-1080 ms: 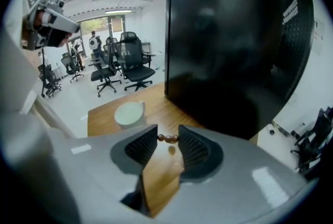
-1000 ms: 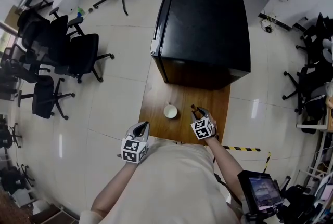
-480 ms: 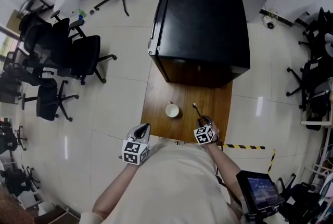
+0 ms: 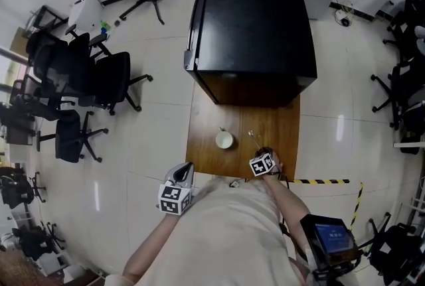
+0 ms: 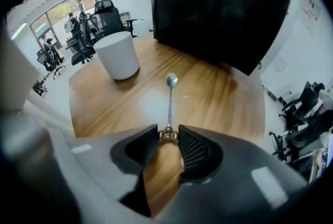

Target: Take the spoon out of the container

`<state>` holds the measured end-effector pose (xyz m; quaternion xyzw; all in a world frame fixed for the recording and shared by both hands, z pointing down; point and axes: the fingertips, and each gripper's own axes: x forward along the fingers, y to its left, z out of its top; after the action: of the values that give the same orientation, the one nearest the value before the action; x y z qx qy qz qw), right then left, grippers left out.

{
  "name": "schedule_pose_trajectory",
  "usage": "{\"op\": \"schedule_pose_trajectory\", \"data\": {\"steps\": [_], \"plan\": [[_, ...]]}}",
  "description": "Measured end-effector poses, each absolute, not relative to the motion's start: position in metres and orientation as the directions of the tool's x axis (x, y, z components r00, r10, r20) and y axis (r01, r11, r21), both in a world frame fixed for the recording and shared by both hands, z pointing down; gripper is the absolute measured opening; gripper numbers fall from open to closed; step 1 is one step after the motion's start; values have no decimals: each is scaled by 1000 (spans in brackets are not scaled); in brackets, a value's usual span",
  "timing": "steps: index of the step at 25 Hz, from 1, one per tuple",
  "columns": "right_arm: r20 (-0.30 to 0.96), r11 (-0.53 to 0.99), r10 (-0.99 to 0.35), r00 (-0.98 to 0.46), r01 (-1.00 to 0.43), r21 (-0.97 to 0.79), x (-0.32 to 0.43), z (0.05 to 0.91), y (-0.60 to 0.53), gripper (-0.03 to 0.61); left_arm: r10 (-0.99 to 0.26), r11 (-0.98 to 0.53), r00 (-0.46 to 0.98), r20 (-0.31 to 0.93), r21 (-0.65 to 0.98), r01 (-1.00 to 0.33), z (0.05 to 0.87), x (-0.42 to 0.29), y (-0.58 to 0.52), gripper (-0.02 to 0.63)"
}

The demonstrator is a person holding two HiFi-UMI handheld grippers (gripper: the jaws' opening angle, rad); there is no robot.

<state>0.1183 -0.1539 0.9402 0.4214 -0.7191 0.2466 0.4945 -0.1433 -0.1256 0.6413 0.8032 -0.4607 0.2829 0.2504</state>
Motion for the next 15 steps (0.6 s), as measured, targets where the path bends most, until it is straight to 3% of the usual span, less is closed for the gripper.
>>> {"op": "schedule_pose_trajectory", "data": {"steps": [3, 5, 15], "plan": [[915, 513, -373, -154, -856, 65, 119, 940, -155, 129, -593, -456, 422, 686, 146, -878, 642, -146, -124, 0], [906, 495, -390, -165, -867, 55, 119, 934, -156, 186, -588, -463, 430, 685, 151, -874, 643, -147, -124, 0], [769, 311, -607, -202, -950, -4, 130, 830, -171, 189, -600, -490, 494, 629, 199, -849, 641, -155, -137, 0]]}}
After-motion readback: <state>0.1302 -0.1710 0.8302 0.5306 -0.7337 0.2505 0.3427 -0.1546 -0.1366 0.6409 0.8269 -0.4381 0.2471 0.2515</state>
